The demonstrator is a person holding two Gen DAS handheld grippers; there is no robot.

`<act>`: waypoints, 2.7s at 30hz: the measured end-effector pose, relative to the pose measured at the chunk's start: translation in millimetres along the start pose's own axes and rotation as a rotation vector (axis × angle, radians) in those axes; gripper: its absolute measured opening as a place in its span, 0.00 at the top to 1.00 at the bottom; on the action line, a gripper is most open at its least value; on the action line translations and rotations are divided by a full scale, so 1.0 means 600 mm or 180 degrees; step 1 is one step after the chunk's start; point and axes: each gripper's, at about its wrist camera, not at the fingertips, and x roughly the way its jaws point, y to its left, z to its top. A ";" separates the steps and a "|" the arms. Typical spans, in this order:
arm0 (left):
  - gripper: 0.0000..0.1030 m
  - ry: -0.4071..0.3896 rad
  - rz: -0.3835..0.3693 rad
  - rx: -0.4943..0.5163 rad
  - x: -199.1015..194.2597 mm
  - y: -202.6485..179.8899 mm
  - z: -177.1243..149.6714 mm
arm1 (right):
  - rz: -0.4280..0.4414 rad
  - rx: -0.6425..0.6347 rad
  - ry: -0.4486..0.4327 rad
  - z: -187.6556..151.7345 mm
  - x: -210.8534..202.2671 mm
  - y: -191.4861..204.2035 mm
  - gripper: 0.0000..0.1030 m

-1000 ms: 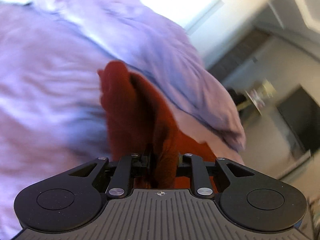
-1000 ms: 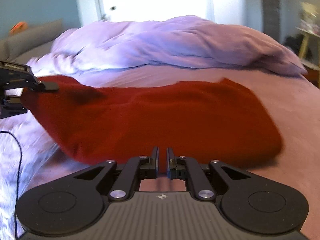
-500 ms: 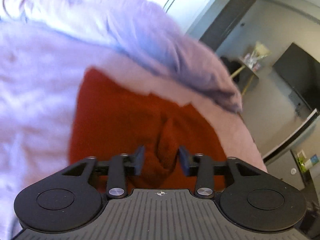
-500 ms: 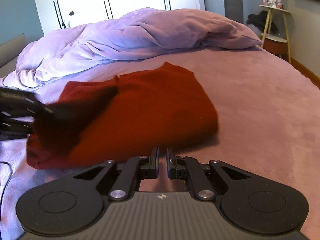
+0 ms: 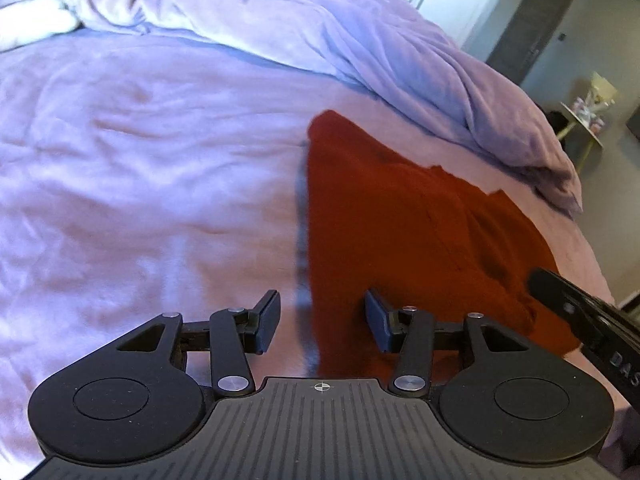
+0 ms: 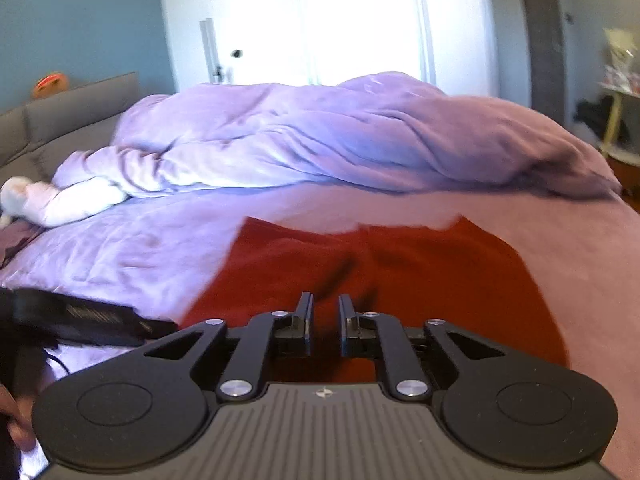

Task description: Fold small clothes

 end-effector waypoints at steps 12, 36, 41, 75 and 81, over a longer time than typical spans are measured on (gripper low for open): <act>0.44 -0.0039 0.0081 -0.0078 -0.022 0.026 -0.004 | 0.0630 0.0565 0.0707 -0.022 0.089 -0.014 0.67; 0.45 0.0094 0.0123 0.0114 0.018 -0.018 -0.005 | 0.0325 0.0939 0.0643 -0.013 0.079 -0.110 0.44; 0.45 0.0091 0.0141 0.0157 0.018 -0.020 -0.004 | 0.0664 0.1333 0.0886 -0.022 0.117 -0.132 0.42; 0.39 0.0294 0.0019 0.0331 0.010 -0.132 -0.060 | -0.1173 -0.1099 0.0169 0.029 0.068 -0.113 0.85; 0.32 0.0353 -0.0042 0.0504 0.028 -0.176 -0.075 | -0.1065 -0.0597 0.0317 0.004 0.059 -0.186 0.65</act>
